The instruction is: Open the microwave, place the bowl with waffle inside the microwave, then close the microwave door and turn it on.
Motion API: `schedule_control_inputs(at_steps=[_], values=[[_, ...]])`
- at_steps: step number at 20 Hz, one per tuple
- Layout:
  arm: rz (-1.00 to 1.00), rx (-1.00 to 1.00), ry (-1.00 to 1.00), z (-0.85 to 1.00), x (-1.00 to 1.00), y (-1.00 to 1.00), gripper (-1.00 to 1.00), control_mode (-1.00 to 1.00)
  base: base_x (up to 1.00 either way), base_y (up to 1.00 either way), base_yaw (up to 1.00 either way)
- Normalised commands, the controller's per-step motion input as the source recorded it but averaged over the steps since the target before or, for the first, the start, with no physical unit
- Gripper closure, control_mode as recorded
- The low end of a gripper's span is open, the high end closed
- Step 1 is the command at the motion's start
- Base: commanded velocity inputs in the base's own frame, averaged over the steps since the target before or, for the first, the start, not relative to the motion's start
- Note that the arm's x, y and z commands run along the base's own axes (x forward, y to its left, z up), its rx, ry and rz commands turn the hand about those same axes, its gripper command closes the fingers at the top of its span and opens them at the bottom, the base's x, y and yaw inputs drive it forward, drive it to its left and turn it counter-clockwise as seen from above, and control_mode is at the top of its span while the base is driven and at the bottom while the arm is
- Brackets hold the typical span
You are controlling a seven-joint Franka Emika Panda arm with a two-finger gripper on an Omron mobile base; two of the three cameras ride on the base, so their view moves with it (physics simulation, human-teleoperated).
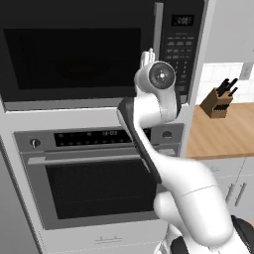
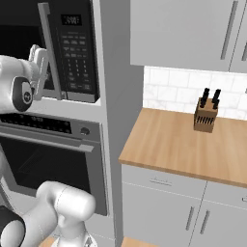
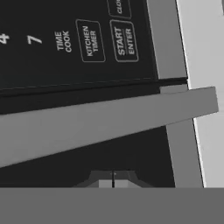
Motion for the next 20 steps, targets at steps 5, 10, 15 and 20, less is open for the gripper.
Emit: schedule_control_inputs(at_steps=[5, 10, 15, 20], values=[[0.08, 0.01, 0.16, 0.0, 1.0, -0.04, 1.0, -1.0, 0.0, 0.0, 0.0], [0.09, 0.0, 0.09, -0.15, 0.92, -0.02, 1.0, -1.0, 0.0, 0.0, 0.0], [0.14, -0.03, 0.0, -0.3, 0.18, 0.0, 1.0, -1.0, 0.0, 0.0, 0.0], [0.18, -0.18, 0.01, -0.52, -0.33, 0.03, 1.0, -1.0, 0.0, 0.0, 0.0]])
